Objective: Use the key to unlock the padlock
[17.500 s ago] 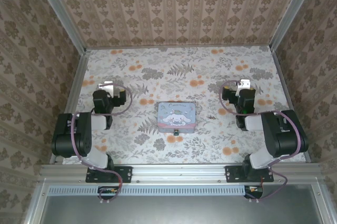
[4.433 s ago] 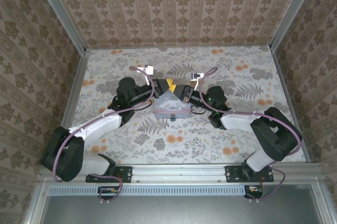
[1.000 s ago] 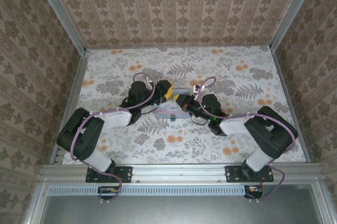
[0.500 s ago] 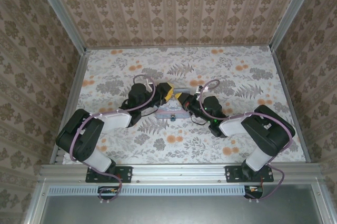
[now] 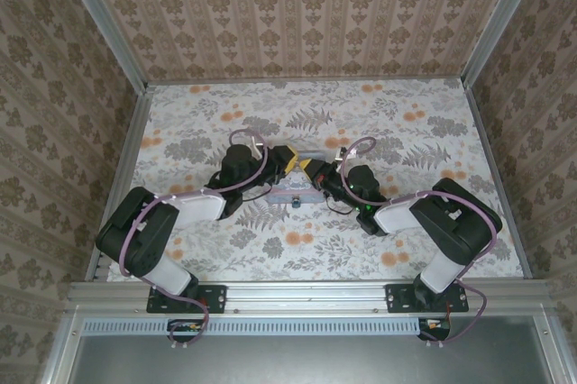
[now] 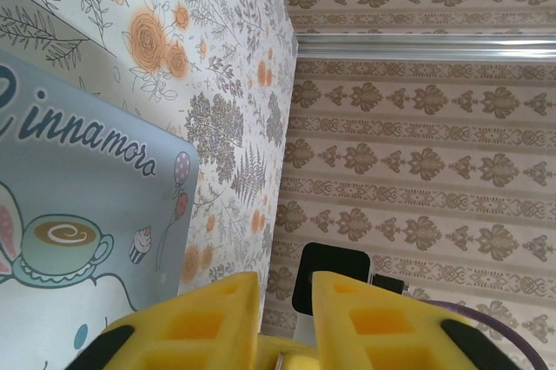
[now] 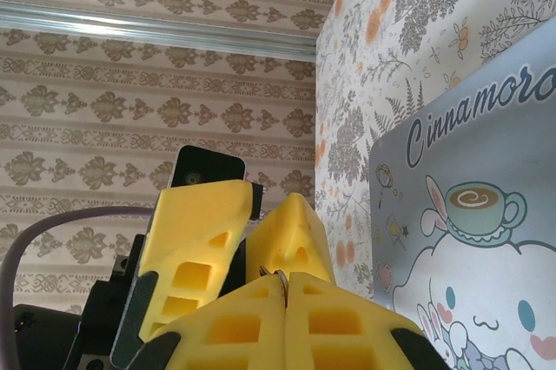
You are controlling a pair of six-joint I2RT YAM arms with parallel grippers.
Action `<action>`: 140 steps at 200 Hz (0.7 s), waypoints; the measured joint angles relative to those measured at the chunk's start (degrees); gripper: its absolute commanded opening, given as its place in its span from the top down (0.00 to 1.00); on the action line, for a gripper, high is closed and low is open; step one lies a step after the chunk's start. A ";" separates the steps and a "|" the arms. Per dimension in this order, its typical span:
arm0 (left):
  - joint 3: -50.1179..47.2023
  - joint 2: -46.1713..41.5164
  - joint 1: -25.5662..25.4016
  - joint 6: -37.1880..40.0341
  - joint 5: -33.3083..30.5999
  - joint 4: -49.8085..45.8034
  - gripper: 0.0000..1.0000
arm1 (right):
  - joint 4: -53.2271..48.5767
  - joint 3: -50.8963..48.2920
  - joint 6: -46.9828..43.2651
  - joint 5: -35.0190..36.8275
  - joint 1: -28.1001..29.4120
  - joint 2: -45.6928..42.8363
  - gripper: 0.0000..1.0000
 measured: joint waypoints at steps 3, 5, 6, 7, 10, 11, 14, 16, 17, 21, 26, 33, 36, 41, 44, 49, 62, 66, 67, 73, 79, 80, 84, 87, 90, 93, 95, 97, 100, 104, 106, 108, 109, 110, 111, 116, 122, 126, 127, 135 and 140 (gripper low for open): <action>0.00 0.00 -0.07 0.00 0.00 0.00 0.79 | 0.09 0.00 0.11 0.00 0.00 0.04 1.00; 0.00 0.00 -0.15 -0.02 -0.02 0.00 0.79 | 0.13 0.00 0.22 0.00 0.00 0.09 1.00; 0.00 0.00 -0.20 -0.02 -0.02 0.00 0.79 | 0.17 0.00 0.24 0.00 0.00 0.11 1.00; 0.00 0.00 -0.22 -0.02 -0.02 0.02 0.79 | 0.17 0.00 0.24 0.00 0.00 0.11 1.00; 0.00 0.00 -0.24 0.00 -0.02 0.02 0.79 | 0.20 0.00 0.31 0.00 0.00 0.13 1.00; 0.00 0.00 -0.26 0.00 -0.02 0.00 0.79 | 0.20 0.00 0.37 0.00 0.00 0.13 1.00; 0.00 0.00 -0.26 0.00 -0.04 0.00 0.79 | 0.22 0.00 0.42 0.00 0.00 0.15 1.00; 0.00 0.00 -0.26 0.00 -0.04 0.02 0.79 | 0.22 0.00 0.44 0.00 0.00 0.15 1.00; 0.00 0.00 -0.26 -0.02 -0.04 0.02 0.79 | 0.22 0.00 0.46 0.00 0.00 0.15 1.00; 0.00 0.00 -0.26 0.00 -0.07 0.02 0.79 | 0.24 0.00 0.59 0.00 0.00 0.15 1.00; 0.00 0.00 -0.31 0.00 -0.17 0.02 0.79 | 0.33 0.00 0.63 0.00 0.00 0.15 1.00; 0.00 0.00 -0.42 0.00 -0.22 0.02 0.80 | 0.39 0.00 0.66 0.00 0.00 0.15 1.00; 0.00 0.00 -0.48 0.00 -0.26 0.02 0.82 | 0.42 0.00 0.68 0.00 0.00 0.15 1.00; 0.00 0.00 -0.57 0.00 -0.35 0.02 0.83 | 0.52 0.00 0.74 0.00 0.00 0.15 1.00; 0.00 0.00 -0.59 -0.02 -0.39 0.02 0.83 | 0.59 0.00 0.81 0.00 0.00 0.15 1.00; 0.00 0.00 -0.68 0.11 -0.39 0.02 0.85 | 0.68 0.00 0.83 0.00 0.00 0.15 1.00; 0.00 0.00 -0.85 0.20 -0.44 0.00 0.87 | 1.03 0.00 0.83 0.00 0.00 0.15 1.00; 0.00 0.00 -0.96 0.22 -0.48 0.02 0.88 | 1.07 0.00 0.83 0.00 0.00 0.15 1.00; 0.00 0.00 -0.98 0.22 -0.48 0.02 0.88 | 1.09 0.00 0.83 0.00 0.00 0.15 1.00; 0.00 0.00 -1.01 0.26 -0.61 0.02 0.90 | 1.18 0.00 0.83 0.00 0.00 0.15 1.00; 0.00 0.00 -1.01 0.33 -0.66 0.02 0.92 | 1.25 0.00 0.83 0.00 0.00 0.15 1.00; 0.00 0.00 -1.01 0.39 -0.63 0.02 0.92 | 1.25 0.00 0.83 0.00 0.00 0.15 1.00; 0.00 0.00 -1.01 0.42 -0.66 0.02 0.93 | 1.25 0.00 0.83 0.00 0.00 0.15 1.00; 0.00 0.00 -1.01 0.48 -0.68 0.02 0.93 | 1.25 0.00 0.83 0.00 0.00 0.15 1.00; 0.00 0.00 -1.01 0.57 -0.68 0.00 0.93 | 1.27 0.00 0.83 0.00 0.00 0.15 1.00; 0.00 0.00 -1.01 0.59 -0.70 0.00 0.94 | 1.27 0.00 0.85 0.00 0.00 0.15 1.00; 0.00 0.00 -1.01 0.61 -0.70 0.00 0.94 | 1.27 0.00 0.85 0.00 0.00 0.15 1.00; 0.00 0.00 -1.01 0.61 -0.70 0.00 0.94 | 1.27 0.00 0.85 0.00 0.00 0.15 1.00; 0.00 0.00 -1.01 0.61 -0.70 0.00 0.96 | 1.27 0.00 0.85 0.00 0.00 0.15 1.00; 0.00 0.00 -1.03 0.61 -0.74 0.00 0.98 | 1.27 0.00 0.85 0.00 0.00 0.15 1.00; 0.00 0.00 -1.03 0.66 -0.79 0.00 1.00 | 1.27 0.00 0.85 0.02 0.00 0.15 1.00; 0.00 0.00 -1.03 0.70 -0.83 0.00 1.00 | 1.27 0.00 0.85 0.02 0.00 0.15 1.00; 0.00 0.00 -1.05 0.74 -0.81 0.02 1.00 | 1.27 0.00 0.85 0.02 0.00 0.15 1.00; 0.00 0.00 -1.05 0.74 -0.81 0.02 1.00 | 1.27 0.00 0.85 0.02 0.00 0.15 1.00; 0.00 0.00 -1.07 0.66 -0.85 0.00 1.00 | 1.27 0.00 0.85 0.02 0.00 0.15 1.00; 0.00 0.00 -1.11 0.85 -0.85 0.02 1.00 | 1.25 0.00 0.85 0.04 0.00 0.15 1.00; 0.00 0.00 -1.11 0.98 -0.90 0.00 1.00 | 1.27 -0.02 0.85 0.11 0.00 0.15 1.00; 0.00 0.00 -1.11 1.03 -0.92 0.00 1.00 | 1.27 -0.04 0.85 0.11 0.00 0.15 1.00; 0.00 0.00 -1.14 1.03 -0.92 0.00 1.00 | 1.29 -0.04 0.85 0.11 0.00 0.15 1.00; 0.00 -0.04 -1.14 1.07 -1.05 -0.02 1.00 | 1.29 -0.07 0.85 0.13 0.00 0.15 1.00; 0.00 -0.09 -1.14 1.16 -1.07 -0.04 1.00 | 1.29 -0.07 0.85 0.11 0.00 0.13 1.00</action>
